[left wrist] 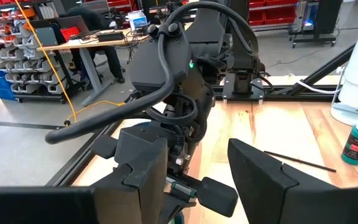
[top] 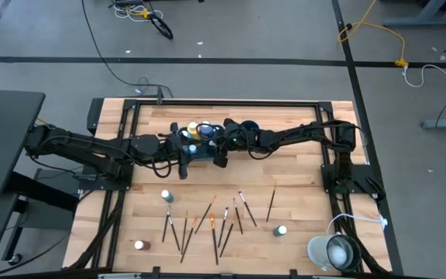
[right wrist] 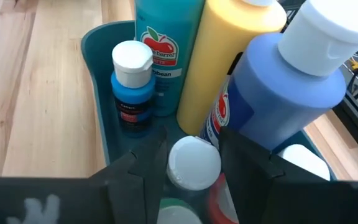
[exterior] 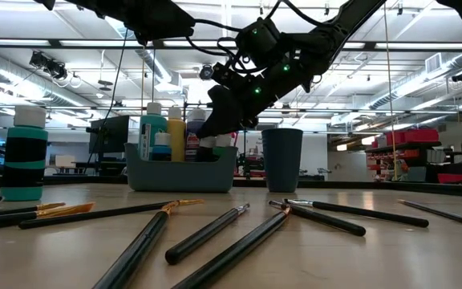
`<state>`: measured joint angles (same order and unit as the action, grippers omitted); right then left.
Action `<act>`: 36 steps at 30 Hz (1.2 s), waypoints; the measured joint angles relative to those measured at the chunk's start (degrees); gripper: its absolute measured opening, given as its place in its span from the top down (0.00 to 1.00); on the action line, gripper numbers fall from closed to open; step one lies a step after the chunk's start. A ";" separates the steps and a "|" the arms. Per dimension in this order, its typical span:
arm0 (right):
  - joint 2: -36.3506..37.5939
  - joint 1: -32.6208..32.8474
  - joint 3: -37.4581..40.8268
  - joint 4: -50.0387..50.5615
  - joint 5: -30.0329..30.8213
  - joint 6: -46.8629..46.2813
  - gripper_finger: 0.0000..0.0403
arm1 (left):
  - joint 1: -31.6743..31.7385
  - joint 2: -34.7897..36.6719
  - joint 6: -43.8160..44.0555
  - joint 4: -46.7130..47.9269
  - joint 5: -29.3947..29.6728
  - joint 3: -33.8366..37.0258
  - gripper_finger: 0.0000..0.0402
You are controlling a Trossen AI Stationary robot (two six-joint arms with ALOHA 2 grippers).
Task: Pick & Place Paint Supplies
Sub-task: Put the black paint bottle into the blue bin, then put the small light blue paint bottle into the blue bin
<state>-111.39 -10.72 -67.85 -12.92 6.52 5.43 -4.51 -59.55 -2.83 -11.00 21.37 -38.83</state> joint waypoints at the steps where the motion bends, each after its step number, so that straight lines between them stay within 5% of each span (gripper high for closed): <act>1: 0.00 0.00 0.01 -0.06 0.02 0.03 0.63 | -0.02 0.00 0.00 0.00 0.00 0.00 0.55; 16: 0.99 0.31 0.09 -2.90 0.13 2.99 0.63 | 0.00 0.00 0.67 2.16 0.00 0.00 0.55; 27: 11.05 4.56 0.07 4.32 0.00 4.04 0.63 | -1.05 0.00 6.19 7.53 0.29 0.00 0.55; 36: 16.68 7.18 0.98 11.64 0.01 1.01 0.63 | -7.96 5.23 10.57 15.07 9.92 0.03 0.55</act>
<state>-94.71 -3.55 -66.87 -1.28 6.54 6.45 -12.47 -54.32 7.74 4.06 31.29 -38.80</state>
